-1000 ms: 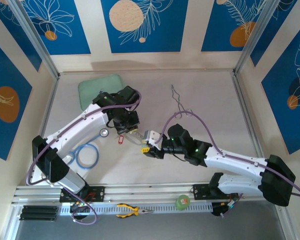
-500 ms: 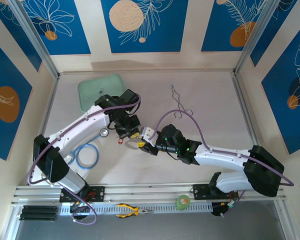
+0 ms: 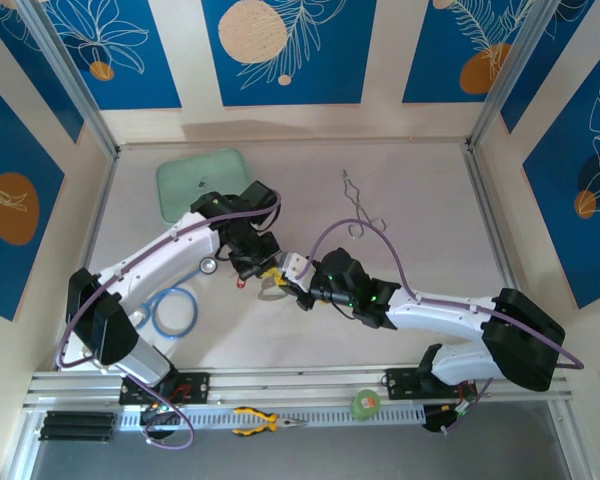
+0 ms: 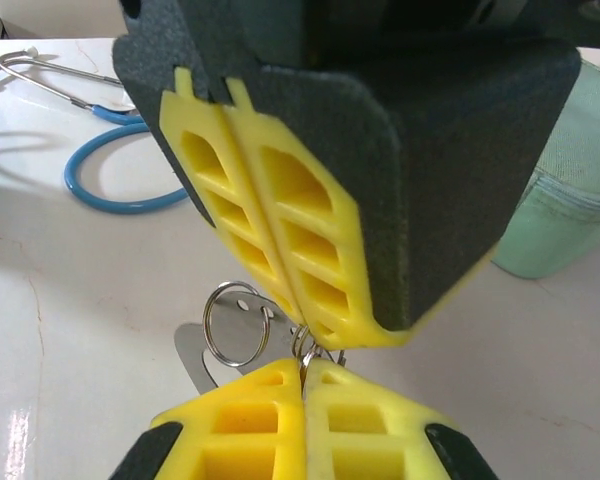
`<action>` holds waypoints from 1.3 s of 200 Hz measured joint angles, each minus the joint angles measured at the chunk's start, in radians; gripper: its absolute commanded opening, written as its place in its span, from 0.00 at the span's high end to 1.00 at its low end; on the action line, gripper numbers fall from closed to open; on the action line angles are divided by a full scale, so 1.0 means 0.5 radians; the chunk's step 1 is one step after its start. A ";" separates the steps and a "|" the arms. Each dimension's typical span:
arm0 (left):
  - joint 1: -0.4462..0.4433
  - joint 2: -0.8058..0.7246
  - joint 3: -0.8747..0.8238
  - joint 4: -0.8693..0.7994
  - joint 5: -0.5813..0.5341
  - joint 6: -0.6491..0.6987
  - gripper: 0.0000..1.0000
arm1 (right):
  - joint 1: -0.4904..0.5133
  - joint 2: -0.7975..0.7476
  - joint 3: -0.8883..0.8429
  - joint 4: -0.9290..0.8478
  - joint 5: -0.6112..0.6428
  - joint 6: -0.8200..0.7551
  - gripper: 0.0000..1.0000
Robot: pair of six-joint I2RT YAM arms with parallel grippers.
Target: Put the keys on the keyring
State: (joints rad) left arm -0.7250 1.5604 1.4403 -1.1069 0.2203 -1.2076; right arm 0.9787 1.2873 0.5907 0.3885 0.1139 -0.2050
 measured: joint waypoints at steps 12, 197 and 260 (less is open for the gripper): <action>0.001 -0.002 -0.005 0.007 0.000 -0.001 1.00 | 0.000 0.000 0.000 -0.005 -0.002 -0.008 1.00; 0.082 -1.218 -1.299 1.253 -0.468 2.698 0.64 | -0.239 0.128 0.154 -0.372 -0.651 -0.135 1.00; 0.266 -1.208 -1.556 1.367 0.175 3.847 0.65 | -0.301 0.071 0.154 -0.528 -0.828 -0.316 1.00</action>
State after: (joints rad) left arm -0.5919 0.9565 0.6621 -0.4232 0.3077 0.7158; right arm 0.8280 1.3228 0.6678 0.1246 -0.3000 -0.3630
